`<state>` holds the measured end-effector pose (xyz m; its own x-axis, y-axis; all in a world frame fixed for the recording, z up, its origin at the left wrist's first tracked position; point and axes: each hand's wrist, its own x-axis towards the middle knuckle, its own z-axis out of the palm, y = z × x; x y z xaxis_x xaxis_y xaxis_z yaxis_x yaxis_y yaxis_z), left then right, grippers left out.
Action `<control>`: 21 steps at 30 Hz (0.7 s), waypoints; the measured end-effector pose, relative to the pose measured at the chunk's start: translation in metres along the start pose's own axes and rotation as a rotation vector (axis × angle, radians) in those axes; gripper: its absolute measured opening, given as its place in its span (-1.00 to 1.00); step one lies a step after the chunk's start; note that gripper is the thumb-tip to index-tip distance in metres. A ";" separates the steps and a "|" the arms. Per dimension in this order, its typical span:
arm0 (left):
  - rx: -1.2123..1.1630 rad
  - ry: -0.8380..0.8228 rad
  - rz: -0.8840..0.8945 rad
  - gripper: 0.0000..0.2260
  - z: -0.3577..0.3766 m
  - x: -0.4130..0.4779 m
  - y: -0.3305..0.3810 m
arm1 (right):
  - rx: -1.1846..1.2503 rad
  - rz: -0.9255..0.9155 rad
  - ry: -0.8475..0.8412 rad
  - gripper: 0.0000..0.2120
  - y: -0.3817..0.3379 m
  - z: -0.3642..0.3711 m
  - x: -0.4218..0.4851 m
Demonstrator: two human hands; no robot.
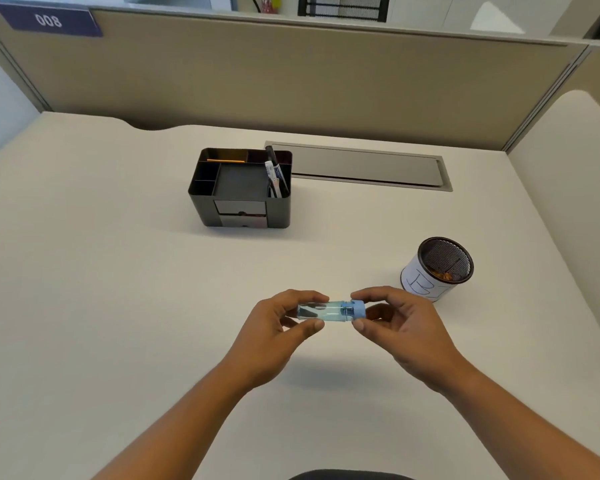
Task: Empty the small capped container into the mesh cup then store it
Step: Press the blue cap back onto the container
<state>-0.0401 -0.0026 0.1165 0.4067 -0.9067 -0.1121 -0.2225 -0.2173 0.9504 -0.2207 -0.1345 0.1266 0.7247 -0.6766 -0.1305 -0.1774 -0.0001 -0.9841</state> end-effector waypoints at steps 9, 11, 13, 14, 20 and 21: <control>0.048 -0.016 -0.006 -0.77 -0.002 -0.003 0.001 | -0.071 -0.079 -0.011 -0.67 -0.007 0.005 0.000; 0.062 -0.007 0.022 -0.76 -0.002 -0.002 0.003 | -0.083 -0.085 0.001 -0.68 -0.008 0.006 0.001; 0.079 0.009 0.052 -0.75 -0.002 -0.001 0.006 | -0.084 -0.093 0.015 -0.68 -0.008 0.005 0.001; 0.085 0.016 0.060 -0.75 -0.002 0.000 0.007 | -0.084 -0.099 0.021 -0.68 -0.008 0.005 0.002; 0.041 0.020 0.070 -0.74 -0.001 0.002 0.008 | -0.124 -0.155 0.033 -0.70 -0.011 0.003 0.004; 0.034 0.017 0.072 -0.75 -0.001 0.002 0.008 | -0.124 -0.166 0.033 -0.71 -0.010 0.003 0.004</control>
<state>-0.0402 -0.0054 0.1237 0.4031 -0.9143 -0.0385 -0.2815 -0.1640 0.9454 -0.2141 -0.1349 0.1361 0.7289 -0.6835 0.0385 -0.1393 -0.2032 -0.9692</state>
